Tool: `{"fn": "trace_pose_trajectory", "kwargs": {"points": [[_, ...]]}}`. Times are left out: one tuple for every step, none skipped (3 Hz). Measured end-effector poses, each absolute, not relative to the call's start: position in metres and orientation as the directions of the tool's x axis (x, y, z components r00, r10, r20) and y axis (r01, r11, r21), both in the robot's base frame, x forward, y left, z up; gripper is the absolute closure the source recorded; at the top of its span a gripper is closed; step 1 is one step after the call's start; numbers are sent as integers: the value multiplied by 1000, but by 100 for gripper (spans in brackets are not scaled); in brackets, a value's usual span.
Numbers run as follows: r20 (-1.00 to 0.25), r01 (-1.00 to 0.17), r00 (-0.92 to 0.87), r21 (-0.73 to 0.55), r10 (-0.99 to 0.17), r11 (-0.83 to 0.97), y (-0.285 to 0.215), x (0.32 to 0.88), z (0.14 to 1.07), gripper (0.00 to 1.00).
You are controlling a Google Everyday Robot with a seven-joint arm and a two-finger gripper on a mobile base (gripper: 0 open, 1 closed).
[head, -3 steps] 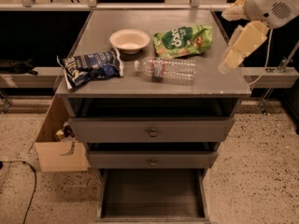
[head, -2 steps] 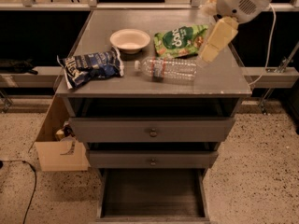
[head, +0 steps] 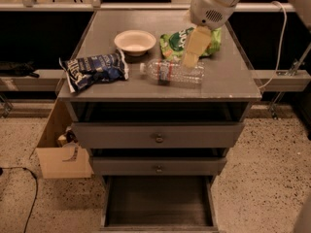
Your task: Place water bottle into bottom drawer
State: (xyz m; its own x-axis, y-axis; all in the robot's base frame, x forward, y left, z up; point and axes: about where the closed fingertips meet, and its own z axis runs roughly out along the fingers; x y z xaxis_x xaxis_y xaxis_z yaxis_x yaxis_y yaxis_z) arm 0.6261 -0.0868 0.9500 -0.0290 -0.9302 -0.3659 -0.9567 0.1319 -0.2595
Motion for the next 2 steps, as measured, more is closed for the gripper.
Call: {"fn": "trace_pose_trajectory", "kwargs": {"points": [[-353,-956,-27,-263,-935,127,-84,630,947,0],[-347,-947,-35,-288,-937,142,-89,628,951,0]]}}
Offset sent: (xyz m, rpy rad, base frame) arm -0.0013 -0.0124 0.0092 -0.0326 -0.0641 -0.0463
